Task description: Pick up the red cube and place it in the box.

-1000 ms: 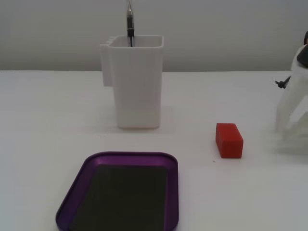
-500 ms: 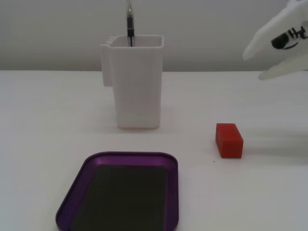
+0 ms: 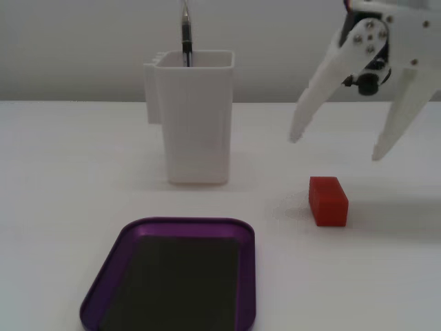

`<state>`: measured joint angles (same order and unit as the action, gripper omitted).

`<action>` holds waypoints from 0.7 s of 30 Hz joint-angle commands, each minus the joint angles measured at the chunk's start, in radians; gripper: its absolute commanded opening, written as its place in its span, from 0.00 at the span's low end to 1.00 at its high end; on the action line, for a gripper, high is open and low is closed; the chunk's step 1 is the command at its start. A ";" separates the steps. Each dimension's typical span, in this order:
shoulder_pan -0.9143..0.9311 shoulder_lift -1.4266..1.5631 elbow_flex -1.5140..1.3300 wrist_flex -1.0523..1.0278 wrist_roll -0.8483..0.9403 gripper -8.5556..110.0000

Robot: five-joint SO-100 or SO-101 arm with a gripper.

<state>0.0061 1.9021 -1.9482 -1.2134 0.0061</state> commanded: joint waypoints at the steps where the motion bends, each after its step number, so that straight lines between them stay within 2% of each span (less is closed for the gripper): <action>1: -0.006 -0.152 0.132 -0.006 0.005 0.33; 7: -0.003 -0.311 0.164 0.012 0.006 0.33; 15: 0.005 -0.364 0.149 0.112 0.015 0.33; 21: 0.006 -0.367 0.147 0.146 0.017 0.23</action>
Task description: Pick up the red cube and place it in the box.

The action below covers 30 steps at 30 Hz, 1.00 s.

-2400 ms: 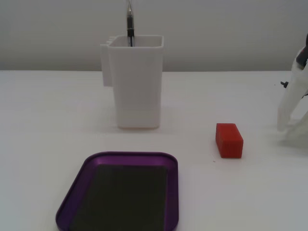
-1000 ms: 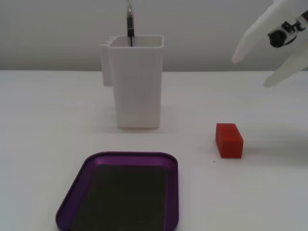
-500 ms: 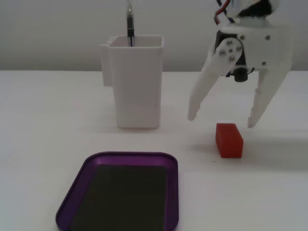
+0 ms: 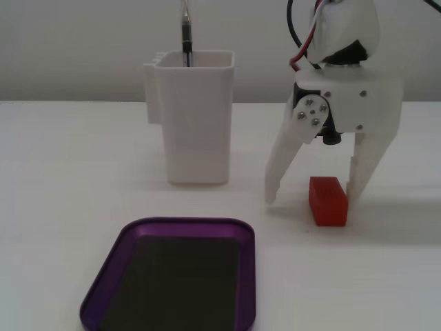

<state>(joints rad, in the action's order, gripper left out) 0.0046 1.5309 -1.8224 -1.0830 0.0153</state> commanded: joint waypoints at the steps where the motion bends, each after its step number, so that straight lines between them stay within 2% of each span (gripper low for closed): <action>1: 0.008 0.005 0.021 0.017 0.008 0.21; 8: 0.008 0.006 -0.017 0.017 -0.002 0.06; 12: -0.011 0.031 -0.008 -0.017 -0.003 0.07; 16: -0.017 0.141 0.038 -0.155 -0.005 0.07; 21: -0.169 0.370 0.086 -0.227 0.005 0.07; 26: -0.360 0.534 0.086 -0.213 0.000 0.07; 30: -0.374 0.495 0.086 -0.126 -0.008 0.07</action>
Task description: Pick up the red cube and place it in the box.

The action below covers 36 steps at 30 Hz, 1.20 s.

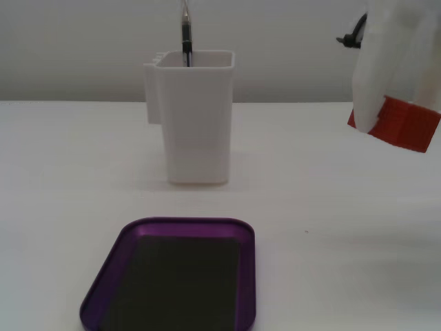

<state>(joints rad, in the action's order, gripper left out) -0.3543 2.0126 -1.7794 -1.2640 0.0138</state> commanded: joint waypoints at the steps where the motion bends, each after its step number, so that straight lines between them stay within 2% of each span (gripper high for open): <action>1: -0.014 -0.011 0.043 0.074 -0.026 0.07; 6: -0.014 -0.221 0.160 0.176 -0.175 0.07; 10: -0.014 -0.472 0.377 0.176 -0.275 0.07; 20: -0.014 -0.989 0.911 0.043 -0.298 0.07; 27: 0.072 -1.137 1.108 -0.052 -0.298 0.07; 36: 0.077 -1.163 1.147 -0.075 -0.285 0.07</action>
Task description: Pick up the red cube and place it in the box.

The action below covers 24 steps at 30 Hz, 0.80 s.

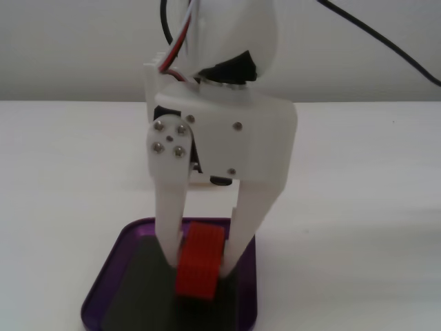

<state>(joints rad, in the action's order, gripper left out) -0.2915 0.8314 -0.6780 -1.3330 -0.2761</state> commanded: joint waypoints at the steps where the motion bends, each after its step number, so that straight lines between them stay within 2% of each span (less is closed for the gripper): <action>1: 0.012 0.018 0.046 -0.006 0.005 0.07; 6: 0.012 0.020 0.035 -0.008 0.015 0.08; 11: 0.012 0.023 0.044 -0.072 0.089 0.19; 16: 0.005 0.034 0.049 -0.170 0.087 0.27; 24: 0.008 0.141 0.216 -0.360 0.089 0.27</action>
<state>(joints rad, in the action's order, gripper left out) -0.2915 0.8437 -0.5323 -1.6552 -0.1887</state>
